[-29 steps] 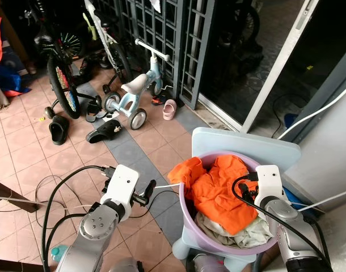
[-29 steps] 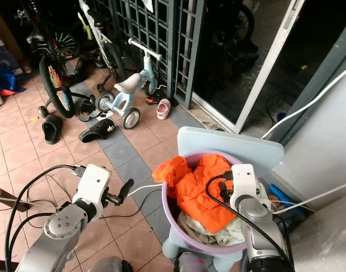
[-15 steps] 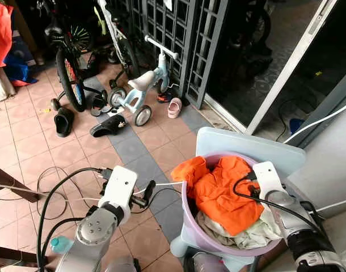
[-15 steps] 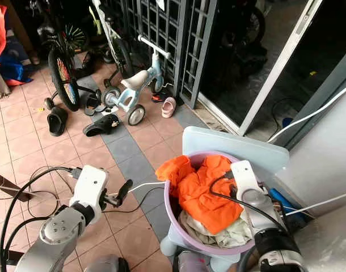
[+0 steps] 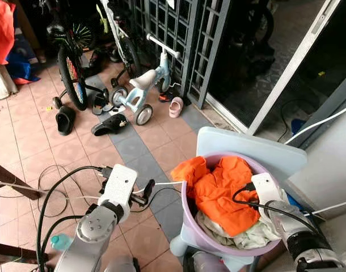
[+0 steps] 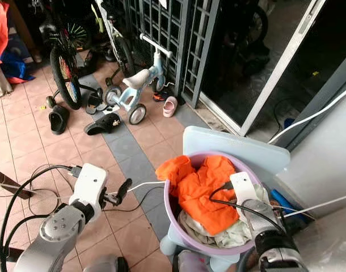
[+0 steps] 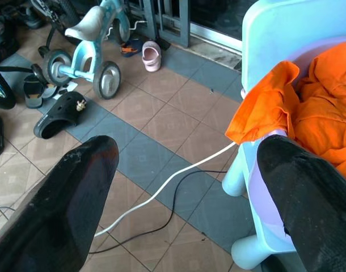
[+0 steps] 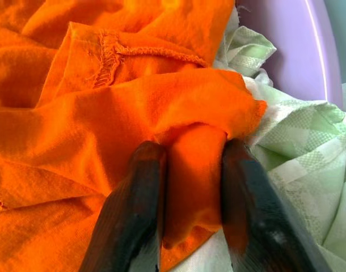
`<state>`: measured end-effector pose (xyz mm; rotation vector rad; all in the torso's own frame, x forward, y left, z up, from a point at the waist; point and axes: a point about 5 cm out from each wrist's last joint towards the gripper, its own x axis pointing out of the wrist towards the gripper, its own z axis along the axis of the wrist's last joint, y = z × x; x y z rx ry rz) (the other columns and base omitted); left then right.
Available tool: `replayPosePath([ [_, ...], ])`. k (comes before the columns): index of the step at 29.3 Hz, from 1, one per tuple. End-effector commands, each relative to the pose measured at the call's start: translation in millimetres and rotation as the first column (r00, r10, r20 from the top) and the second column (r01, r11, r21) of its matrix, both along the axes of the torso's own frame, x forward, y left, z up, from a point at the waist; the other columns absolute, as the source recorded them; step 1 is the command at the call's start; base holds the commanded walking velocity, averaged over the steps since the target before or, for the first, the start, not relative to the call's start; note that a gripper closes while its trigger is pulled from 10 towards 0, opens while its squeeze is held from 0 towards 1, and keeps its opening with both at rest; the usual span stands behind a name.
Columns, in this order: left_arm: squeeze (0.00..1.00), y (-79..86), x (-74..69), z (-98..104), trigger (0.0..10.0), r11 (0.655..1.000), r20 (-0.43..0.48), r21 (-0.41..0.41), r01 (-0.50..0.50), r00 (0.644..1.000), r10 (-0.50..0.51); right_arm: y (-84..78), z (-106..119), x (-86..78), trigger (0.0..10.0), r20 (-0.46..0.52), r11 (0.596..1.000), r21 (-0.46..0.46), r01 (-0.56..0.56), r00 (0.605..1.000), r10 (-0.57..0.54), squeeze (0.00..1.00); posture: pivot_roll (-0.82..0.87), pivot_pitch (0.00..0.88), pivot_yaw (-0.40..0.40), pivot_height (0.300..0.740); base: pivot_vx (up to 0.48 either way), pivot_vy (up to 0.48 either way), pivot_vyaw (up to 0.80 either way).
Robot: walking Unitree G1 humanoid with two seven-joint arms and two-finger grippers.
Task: Clothes washing
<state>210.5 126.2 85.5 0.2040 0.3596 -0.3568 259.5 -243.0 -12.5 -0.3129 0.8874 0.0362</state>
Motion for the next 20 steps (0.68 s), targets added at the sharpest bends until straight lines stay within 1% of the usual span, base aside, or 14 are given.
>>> replayPosePath([
  [1, 0.00, 0.1, 1.6, 0.0, 10.0, 1.000, -0.006, 0.006, 0.005, 1.000, -0.005, -0.5, -2.4, -1.4, 0.0, -0.016, 1.000, 0.022, 0.011, 1.000, -0.011, 0.00, 0.02, 0.091, -0.040, 0.740, 0.000, 0.000, 0.00],
  [10, 0.00, 0.0, 4.2, 0.8, 10.0, 1.000, 0.004, 0.009, 0.000, 1.000, 0.000, -0.4, -2.2, 2.2, 0.0, -0.009, 0.999, 0.048, -0.002, 1.000, 0.002, 0.00, 0.02, 0.084, -0.044, 0.740, 0.000, 0.000, 0.00],
  [20, 0.00, -2.1, 11.1, -0.1, 10.0, 1.000, 0.017, 0.008, -0.006, 1.000, 0.006, -3.1, -1.2, 3.8, 0.0, 0.009, 0.998, 0.064, 0.004, 1.000, -0.005, 0.00, 0.01, 0.065, -0.050, 0.740, 0.000, 0.000, 0.00],
])
